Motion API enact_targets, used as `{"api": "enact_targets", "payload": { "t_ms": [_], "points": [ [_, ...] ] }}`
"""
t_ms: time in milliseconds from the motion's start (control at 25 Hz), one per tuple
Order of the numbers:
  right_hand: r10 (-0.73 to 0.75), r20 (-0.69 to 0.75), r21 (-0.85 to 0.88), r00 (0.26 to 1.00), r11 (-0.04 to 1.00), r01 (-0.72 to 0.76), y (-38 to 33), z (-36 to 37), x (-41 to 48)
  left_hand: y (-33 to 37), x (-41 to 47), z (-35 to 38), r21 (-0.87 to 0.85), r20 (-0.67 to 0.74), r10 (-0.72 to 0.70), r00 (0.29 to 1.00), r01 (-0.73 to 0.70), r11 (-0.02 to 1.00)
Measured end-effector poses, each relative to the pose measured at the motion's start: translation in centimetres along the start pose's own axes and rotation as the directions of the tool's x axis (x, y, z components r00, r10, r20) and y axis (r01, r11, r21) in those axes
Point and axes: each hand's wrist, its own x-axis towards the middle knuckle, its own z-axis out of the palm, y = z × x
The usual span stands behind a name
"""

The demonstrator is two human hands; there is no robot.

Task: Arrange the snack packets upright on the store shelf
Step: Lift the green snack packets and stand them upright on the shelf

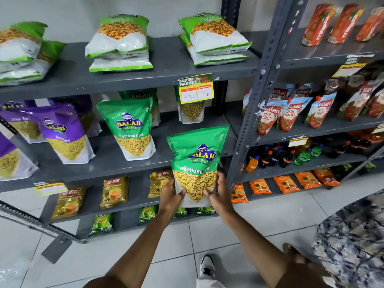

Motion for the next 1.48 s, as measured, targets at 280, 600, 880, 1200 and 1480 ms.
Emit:
{"api": "enact_targets", "payload": {
  "t_ms": [280,600,880,1200,1480],
  "points": [
    [0.000,-0.005,-0.069,1.000,0.998,0.000,-2.2,-1.4,10.6,3.8,9.2,3.0,0.169,-0.041,0.005,0.999,0.002,0.986],
    [-0.080,-0.043,-0.113,0.996,0.991,0.075,-4.3,-0.9,23.2,6.5,20.1,6.2,0.230,-0.160,0.075,0.984,-0.037,0.973],
    [-0.086,-0.041,-0.128,0.995,0.988,0.080,-0.7,-0.1,25.1,4.2,21.9,6.8,0.121,-0.114,0.075,0.991,-0.062,0.991],
    [-0.283,-0.057,-0.018,0.957,0.959,0.283,6.6,-0.7,24.9,-1.9,22.9,4.7,0.065,-0.210,0.241,0.947,-0.233,0.970],
    [-0.385,-0.057,-0.098,0.921,0.920,0.379,7.9,1.7,26.2,-3.7,24.0,5.1,0.239,-0.197,0.401,0.895,-0.353,0.905]
  ]
}}
